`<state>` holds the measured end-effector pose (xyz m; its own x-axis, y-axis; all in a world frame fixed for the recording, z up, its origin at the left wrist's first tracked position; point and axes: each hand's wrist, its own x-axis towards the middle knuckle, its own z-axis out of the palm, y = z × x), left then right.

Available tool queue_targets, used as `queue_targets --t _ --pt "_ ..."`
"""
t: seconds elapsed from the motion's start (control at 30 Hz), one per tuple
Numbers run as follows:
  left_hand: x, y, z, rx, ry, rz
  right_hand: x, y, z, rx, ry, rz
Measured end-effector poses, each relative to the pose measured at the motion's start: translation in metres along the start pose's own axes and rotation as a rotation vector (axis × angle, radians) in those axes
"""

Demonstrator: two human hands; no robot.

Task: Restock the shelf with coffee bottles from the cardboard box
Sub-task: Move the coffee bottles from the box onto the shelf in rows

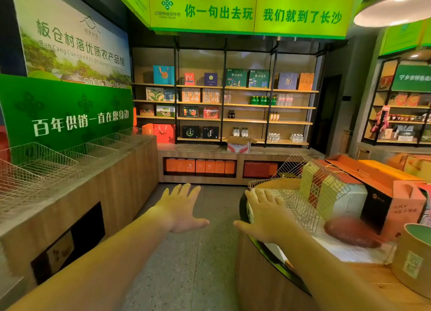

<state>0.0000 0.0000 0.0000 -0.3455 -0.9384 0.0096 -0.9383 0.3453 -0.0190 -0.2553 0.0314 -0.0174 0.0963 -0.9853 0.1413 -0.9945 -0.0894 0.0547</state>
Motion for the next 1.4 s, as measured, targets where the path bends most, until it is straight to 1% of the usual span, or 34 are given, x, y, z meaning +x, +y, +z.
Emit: queue_targets --t 0.17,0.3,0.5,0.63,0.8,0.97,1.2,1.4 --pt "0.063 -0.037 0.010 0.029 0.087 0.012 0.072 -0.001 0.021 0.008 0.057 0.014" --pt "0.127 -0.072 0.016 0.041 0.121 0.045 0.145 -0.006 0.035 -0.015 0.090 0.032" --pt "0.231 -0.132 0.014 0.061 0.142 0.068 0.256 -0.012 0.046 -0.008 0.125 0.064" --pt "0.303 -0.162 0.026 0.055 0.099 0.078 0.327 -0.008 0.062 -0.016 0.095 0.081" --pt "0.407 -0.194 0.033 0.078 0.081 0.070 0.431 0.016 0.090 -0.021 0.094 0.098" --pt "0.531 -0.219 0.047 0.078 0.087 0.058 0.550 0.045 0.122 0.000 0.072 0.115" --pt "0.689 -0.252 0.040 0.088 0.072 0.037 0.711 0.086 0.137 0.029 0.058 0.118" --pt "0.832 -0.276 0.045 0.050 0.071 0.069 0.843 0.116 0.154 0.014 0.018 0.111"
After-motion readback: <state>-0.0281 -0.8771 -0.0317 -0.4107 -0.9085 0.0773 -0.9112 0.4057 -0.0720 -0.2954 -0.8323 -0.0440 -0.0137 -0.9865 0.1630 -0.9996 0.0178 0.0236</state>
